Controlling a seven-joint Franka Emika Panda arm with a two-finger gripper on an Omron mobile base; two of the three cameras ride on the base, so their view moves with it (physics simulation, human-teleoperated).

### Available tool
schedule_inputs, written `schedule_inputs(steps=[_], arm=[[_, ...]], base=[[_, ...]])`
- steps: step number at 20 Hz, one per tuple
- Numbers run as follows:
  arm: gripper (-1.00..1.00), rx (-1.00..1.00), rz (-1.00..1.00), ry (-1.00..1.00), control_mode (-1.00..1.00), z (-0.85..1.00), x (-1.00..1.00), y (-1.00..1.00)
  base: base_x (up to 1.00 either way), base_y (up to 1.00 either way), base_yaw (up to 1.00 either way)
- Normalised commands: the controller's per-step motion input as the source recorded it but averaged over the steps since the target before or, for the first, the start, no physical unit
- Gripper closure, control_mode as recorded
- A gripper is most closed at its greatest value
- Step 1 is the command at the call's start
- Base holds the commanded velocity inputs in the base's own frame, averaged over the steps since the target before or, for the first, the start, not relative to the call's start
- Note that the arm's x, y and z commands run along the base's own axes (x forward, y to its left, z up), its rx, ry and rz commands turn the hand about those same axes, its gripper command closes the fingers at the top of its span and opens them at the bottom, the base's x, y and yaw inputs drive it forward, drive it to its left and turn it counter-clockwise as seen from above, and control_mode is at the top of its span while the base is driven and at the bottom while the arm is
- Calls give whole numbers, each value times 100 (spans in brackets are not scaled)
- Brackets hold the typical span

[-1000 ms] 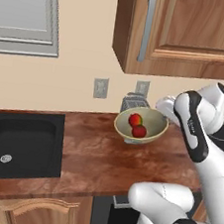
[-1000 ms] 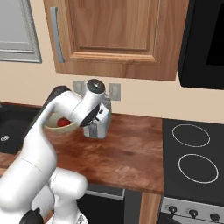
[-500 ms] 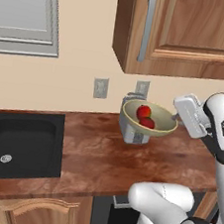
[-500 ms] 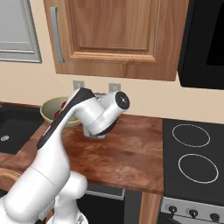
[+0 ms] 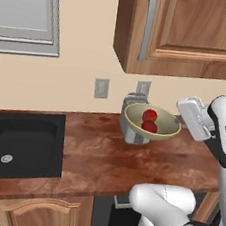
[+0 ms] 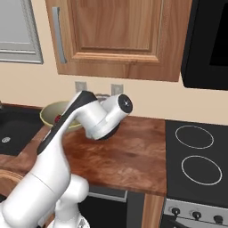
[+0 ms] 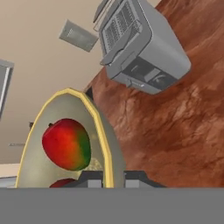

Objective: Dump the mango and tomato from the bowl so the bowl can be washed. Place the bowl in the sink after clearing the leftovers.

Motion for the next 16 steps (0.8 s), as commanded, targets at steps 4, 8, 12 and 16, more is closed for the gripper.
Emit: schedule_inputs(steps=[4,8,12,16], arm=[[100,0,0,0,100,0,0,0],[100,0,0,0,100,0,0,0],[100,0,0,0,100,0,0,0],[100,0,0,0,100,0,0,0]], base=[[-40,35,3],[-21,65,5],[-1,96,4],[0,100,3]])
